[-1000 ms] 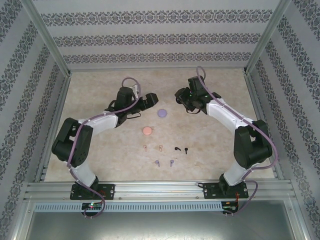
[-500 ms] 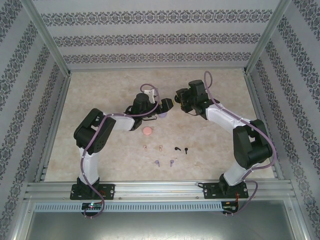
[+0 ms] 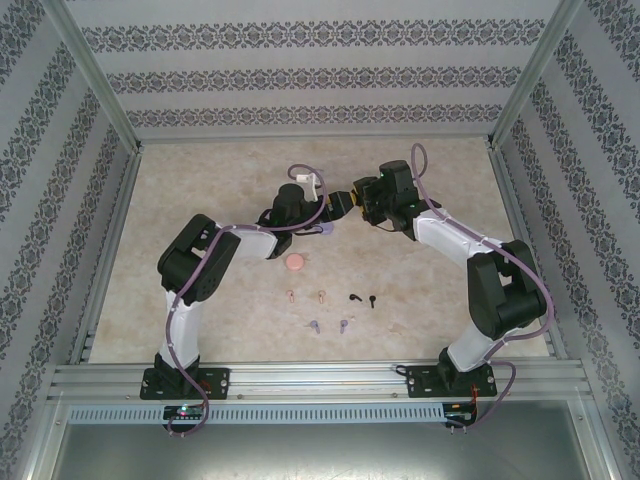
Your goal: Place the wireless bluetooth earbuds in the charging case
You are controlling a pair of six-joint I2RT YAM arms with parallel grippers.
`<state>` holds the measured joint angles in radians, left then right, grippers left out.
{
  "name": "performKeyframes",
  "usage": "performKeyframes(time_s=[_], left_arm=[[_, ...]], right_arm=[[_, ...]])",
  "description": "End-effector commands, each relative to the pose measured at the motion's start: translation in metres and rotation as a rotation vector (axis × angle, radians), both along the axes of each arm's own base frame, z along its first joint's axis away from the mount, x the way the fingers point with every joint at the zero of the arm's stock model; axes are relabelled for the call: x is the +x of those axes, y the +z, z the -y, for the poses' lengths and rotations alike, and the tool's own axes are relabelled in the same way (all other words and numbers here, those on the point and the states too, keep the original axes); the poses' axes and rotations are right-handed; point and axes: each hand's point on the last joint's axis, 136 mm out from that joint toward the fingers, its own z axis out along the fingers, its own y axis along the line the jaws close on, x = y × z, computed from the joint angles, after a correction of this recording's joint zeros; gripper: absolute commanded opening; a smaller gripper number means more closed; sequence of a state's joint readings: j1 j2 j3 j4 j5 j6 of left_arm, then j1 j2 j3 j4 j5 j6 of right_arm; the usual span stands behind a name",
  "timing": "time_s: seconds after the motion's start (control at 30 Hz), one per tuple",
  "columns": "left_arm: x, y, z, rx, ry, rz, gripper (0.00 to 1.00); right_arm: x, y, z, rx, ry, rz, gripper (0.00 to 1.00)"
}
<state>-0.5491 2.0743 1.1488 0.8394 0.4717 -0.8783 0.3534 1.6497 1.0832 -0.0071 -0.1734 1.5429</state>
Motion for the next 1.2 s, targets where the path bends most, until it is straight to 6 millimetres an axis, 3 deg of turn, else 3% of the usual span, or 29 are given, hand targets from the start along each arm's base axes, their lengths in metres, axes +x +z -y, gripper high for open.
performKeyframes(time_s=[0.0, 0.4, 0.77, 0.93, 1.03, 1.17], left_arm=[[0.001, 0.014, 0.014, -0.041, -0.029, 0.049, 0.65], [0.007, 0.01, 0.023, -0.053, -0.025, 0.049, 0.5], [0.008, 0.007, 0.027, -0.09, -0.008, 0.045, 0.29], [0.008, 0.002, 0.024, -0.111, 0.018, 0.032, 0.12], [0.009, 0.0, 0.021, -0.124, 0.032, 0.023, 0.0], [0.009, -0.001, 0.022, -0.13, 0.033, 0.013, 0.0]], right_arm=[[0.003, 0.014, -0.005, 0.032, 0.007, 0.033, 0.37], [0.003, 0.013, -0.006, 0.038, 0.01, 0.032, 0.36], [0.004, 0.01, -0.006, 0.061, -0.006, 0.027, 0.36], [0.005, 0.011, -0.008, 0.08, -0.018, 0.029, 0.38], [0.006, 0.013, -0.008, 0.093, -0.027, 0.037, 0.47], [0.01, 0.025, -0.001, 0.106, -0.042, 0.07, 0.68]])
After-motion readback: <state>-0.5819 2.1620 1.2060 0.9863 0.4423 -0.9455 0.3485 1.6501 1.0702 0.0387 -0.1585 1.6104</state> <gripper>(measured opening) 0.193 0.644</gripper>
